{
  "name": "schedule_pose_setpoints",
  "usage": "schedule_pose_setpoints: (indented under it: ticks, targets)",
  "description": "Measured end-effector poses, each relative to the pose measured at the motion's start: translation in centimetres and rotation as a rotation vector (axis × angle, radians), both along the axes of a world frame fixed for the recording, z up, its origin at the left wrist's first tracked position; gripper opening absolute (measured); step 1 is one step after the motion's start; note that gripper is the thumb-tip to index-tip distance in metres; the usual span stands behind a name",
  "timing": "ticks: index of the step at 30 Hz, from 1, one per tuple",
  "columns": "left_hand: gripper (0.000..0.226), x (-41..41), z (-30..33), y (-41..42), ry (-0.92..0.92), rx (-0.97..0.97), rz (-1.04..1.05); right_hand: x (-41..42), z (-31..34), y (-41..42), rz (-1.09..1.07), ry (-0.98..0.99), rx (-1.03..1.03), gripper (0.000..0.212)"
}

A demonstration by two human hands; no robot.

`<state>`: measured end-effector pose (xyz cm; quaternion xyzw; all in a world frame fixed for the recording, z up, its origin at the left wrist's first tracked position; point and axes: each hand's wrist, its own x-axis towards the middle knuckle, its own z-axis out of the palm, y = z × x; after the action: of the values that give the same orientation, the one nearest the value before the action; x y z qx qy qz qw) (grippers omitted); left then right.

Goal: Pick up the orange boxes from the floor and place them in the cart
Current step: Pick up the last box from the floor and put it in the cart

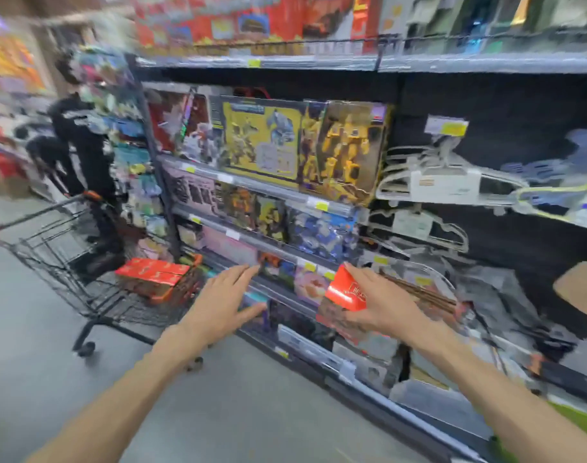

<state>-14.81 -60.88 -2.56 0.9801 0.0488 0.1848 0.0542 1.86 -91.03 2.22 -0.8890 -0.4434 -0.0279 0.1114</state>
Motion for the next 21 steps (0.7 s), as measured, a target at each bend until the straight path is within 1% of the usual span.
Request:
schedule_pose_setpoints:
  ticks: [5, 10, 13, 17, 21]
  targets:
    - [0.083, -11.1, 0.3, 13.1, 0.031, 0.009, 0.273, -4.1, 0.8, 18.2, 0.250, 0.012, 0.008, 0.102]
    - [0.090, -18.6, 0.0, 23.0, 0.052, -0.014, 0.496, -8.6, 0.9, 34.0, 0.476, 0.039, 0.015, 0.113]
    - [0.092, -20.9, -0.1, 28.6, 0.051, -0.010, 0.579, -9.7, 0.4, 42.9, 0.566, 0.066, 0.015, 0.111]
    - [0.085, -21.8, -1.0, 37.8, 0.089, -0.018, 0.661, -9.9, -0.5, 55.1, 0.675, 0.053, 0.038, 0.106]
    - [0.084, -22.2, -1.1, 47.1, 0.101, -0.035, 0.724, -9.8, -0.8, 67.3, 0.749, 0.078, 0.038, 0.109]
